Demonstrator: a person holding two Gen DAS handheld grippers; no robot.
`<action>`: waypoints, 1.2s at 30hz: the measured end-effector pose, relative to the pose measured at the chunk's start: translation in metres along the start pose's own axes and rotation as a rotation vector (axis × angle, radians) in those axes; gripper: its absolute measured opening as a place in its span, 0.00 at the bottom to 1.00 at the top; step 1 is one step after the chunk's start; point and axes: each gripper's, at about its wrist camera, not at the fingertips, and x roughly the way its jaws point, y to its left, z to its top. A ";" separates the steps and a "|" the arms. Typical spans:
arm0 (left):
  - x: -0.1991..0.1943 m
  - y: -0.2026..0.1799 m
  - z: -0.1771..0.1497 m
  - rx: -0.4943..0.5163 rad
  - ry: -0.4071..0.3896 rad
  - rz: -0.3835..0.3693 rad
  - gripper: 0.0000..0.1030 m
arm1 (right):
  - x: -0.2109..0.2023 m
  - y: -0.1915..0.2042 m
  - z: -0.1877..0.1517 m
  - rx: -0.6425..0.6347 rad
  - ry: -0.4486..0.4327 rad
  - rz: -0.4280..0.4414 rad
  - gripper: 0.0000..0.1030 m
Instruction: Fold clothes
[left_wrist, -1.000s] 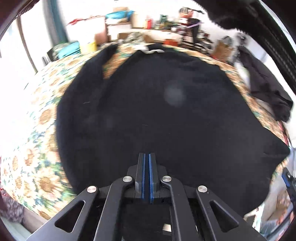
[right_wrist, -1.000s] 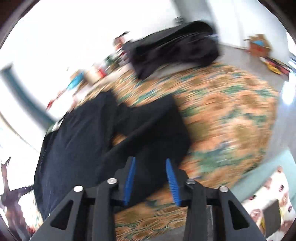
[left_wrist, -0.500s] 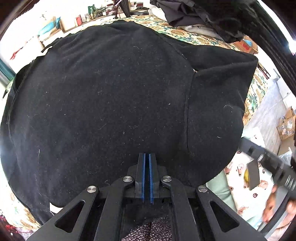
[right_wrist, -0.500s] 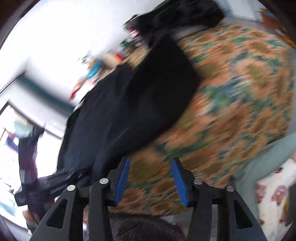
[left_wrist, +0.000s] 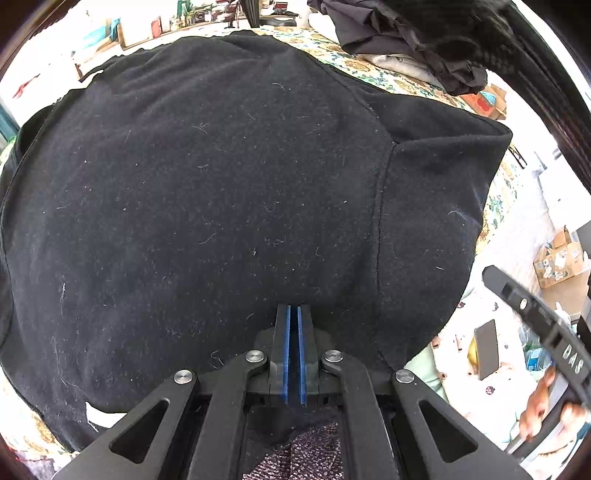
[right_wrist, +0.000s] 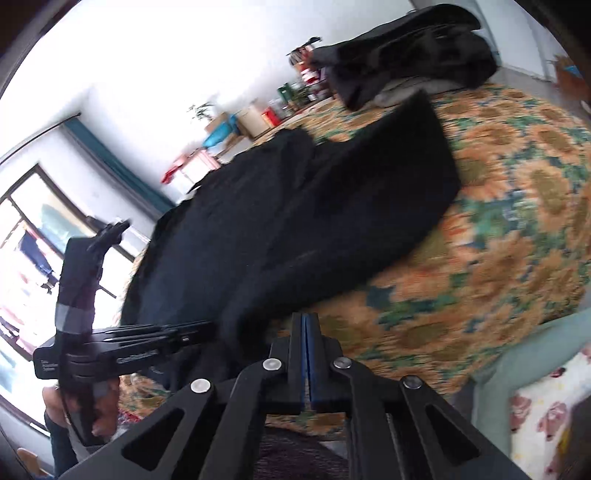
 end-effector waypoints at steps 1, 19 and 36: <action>-0.001 0.001 0.000 0.002 -0.001 0.001 0.03 | -0.002 -0.006 0.004 0.022 -0.009 -0.018 0.34; 0.002 -0.043 0.006 0.082 -0.025 0.064 0.03 | -0.027 -0.033 0.071 0.161 -0.241 -0.088 0.02; -0.006 -0.038 0.017 0.082 -0.013 0.077 0.03 | 0.064 0.017 -0.001 0.098 0.106 0.211 0.29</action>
